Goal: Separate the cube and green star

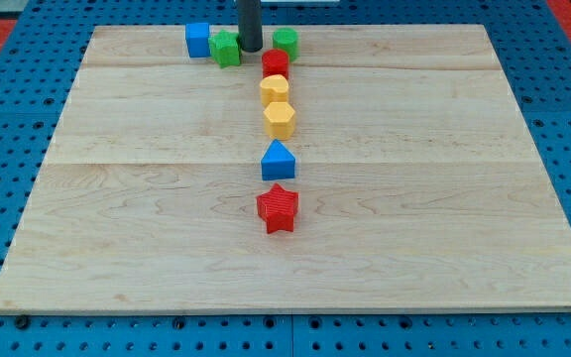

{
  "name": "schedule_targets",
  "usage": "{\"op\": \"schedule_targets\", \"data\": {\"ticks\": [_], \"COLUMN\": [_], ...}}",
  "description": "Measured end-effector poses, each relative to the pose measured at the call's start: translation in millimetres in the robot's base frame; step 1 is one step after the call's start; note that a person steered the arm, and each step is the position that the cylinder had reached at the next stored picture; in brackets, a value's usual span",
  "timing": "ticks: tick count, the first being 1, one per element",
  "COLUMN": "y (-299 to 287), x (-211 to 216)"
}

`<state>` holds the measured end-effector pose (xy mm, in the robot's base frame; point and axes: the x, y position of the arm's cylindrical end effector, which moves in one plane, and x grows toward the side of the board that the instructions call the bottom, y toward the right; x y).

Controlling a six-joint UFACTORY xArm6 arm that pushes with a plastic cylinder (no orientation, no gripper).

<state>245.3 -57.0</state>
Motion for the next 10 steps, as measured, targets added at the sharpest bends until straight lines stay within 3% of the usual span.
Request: {"op": "schedule_targets", "data": {"ticks": [1,2,3,4,5,7,9,10], "y": [-25.3,-52.2,-14.6,-30.5,-47.4,-122.4,-127.9,-206.4], "x": [15.7,1.7,-12.3,-50.4,-53.7,-37.8,13.4,14.1]}}
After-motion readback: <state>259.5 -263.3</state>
